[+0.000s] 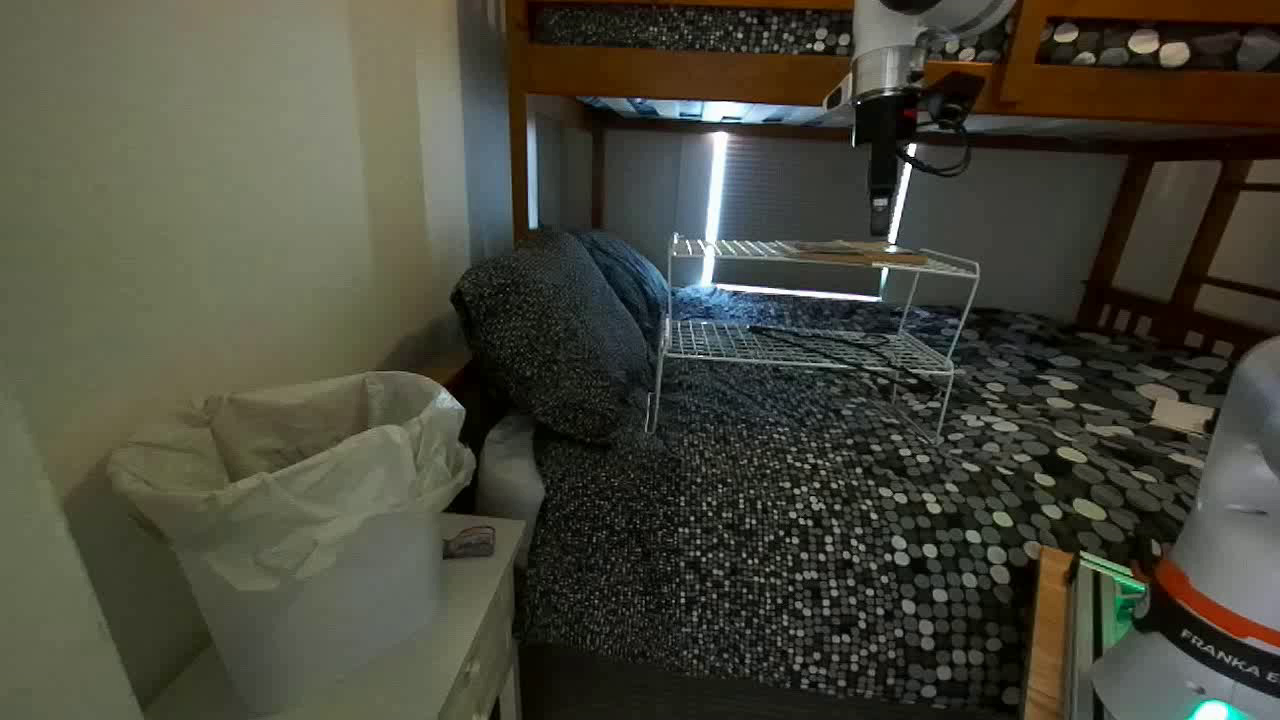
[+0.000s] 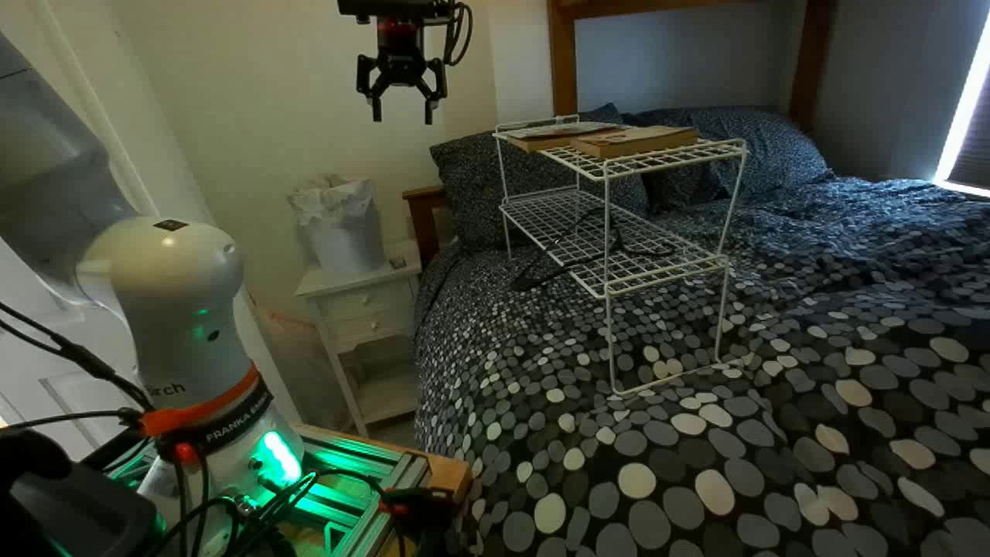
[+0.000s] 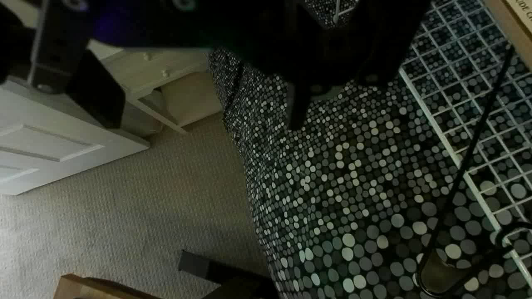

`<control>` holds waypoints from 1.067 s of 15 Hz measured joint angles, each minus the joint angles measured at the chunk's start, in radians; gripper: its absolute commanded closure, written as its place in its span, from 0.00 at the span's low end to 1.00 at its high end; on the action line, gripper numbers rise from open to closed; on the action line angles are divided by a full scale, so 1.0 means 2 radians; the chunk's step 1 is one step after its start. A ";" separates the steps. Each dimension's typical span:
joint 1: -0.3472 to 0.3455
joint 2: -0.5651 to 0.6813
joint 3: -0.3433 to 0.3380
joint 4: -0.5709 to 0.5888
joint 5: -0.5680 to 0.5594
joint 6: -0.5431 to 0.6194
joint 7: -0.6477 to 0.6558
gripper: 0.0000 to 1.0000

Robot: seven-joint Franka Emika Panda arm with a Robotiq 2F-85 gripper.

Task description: Remove the black hanger from the bottle shelf of the shoe rack and hang it on the top shelf wire mesh of the shoe rack

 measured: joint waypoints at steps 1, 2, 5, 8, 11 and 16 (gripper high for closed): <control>0.000 0.000 0.000 0.000 0.000 0.000 0.000 0.00; 0.000 0.000 0.000 0.000 0.000 0.000 0.000 0.00; 0.000 0.000 0.000 0.000 0.000 0.000 0.000 0.00; 0.000 0.000 0.000 0.000 0.000 0.000 0.000 0.00; 0.000 0.000 0.000 0.000 0.000 0.000 0.000 0.00; -0.019 -0.002 0.015 -0.014 0.012 0.019 0.078 0.00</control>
